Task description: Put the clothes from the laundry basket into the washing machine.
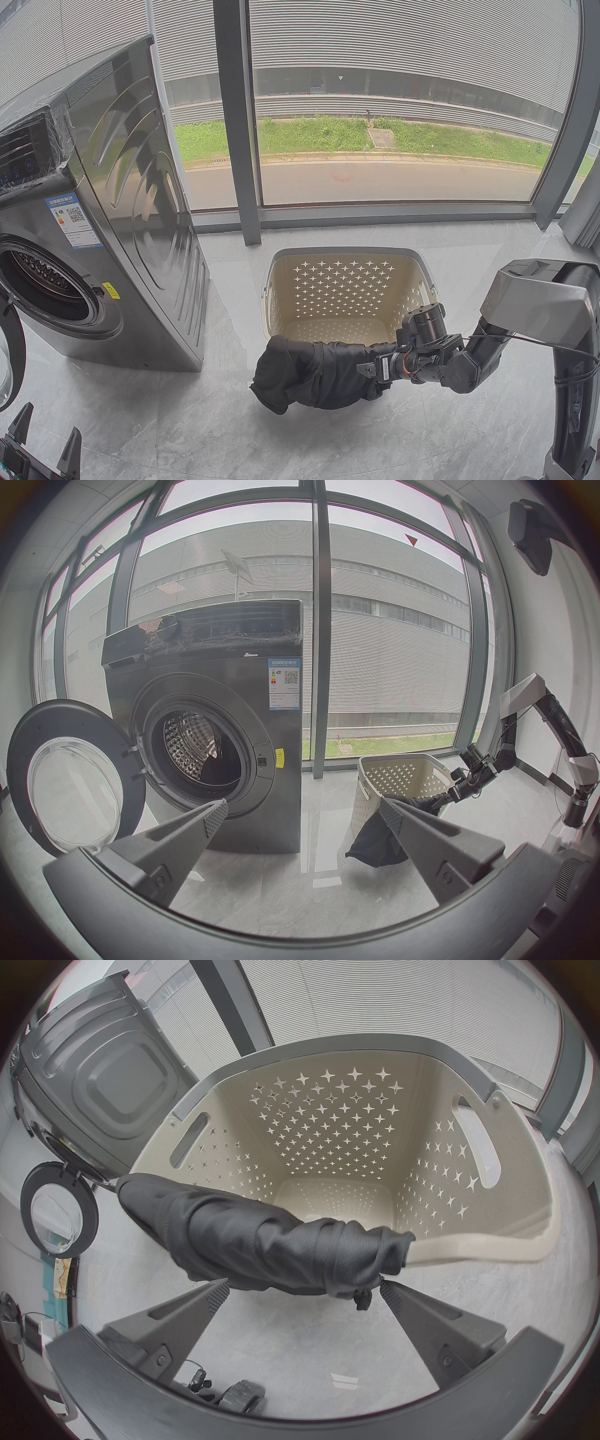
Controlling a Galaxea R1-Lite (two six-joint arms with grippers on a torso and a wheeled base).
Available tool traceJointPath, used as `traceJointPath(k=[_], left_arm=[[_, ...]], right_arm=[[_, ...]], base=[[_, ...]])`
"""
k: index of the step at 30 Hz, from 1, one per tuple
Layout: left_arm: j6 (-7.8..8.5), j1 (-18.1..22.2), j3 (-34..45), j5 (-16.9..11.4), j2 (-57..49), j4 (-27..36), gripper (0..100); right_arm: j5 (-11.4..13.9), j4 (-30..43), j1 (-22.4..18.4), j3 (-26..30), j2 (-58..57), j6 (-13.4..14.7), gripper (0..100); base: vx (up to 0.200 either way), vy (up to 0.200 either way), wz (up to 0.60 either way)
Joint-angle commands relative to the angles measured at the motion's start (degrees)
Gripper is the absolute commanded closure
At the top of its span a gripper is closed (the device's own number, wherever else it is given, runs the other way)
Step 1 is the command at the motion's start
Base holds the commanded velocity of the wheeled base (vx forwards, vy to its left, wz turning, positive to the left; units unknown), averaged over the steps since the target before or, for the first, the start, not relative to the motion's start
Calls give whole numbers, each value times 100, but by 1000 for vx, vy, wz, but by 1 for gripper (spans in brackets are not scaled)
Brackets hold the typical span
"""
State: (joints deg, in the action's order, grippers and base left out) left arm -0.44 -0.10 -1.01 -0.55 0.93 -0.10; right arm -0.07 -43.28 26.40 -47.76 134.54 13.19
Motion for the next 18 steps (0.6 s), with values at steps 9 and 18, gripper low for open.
traceJointPath(k=[9,18], left_arm=[[-18,1,101,11,-75,-8,0],[-62,1,101,28,-75,-8,0]], right_arm=[[-10,-32,23,-497,266,184,0],[-45,-577,67,-594,644,201,100]], base=[[0,0,0],[0,0,0]])
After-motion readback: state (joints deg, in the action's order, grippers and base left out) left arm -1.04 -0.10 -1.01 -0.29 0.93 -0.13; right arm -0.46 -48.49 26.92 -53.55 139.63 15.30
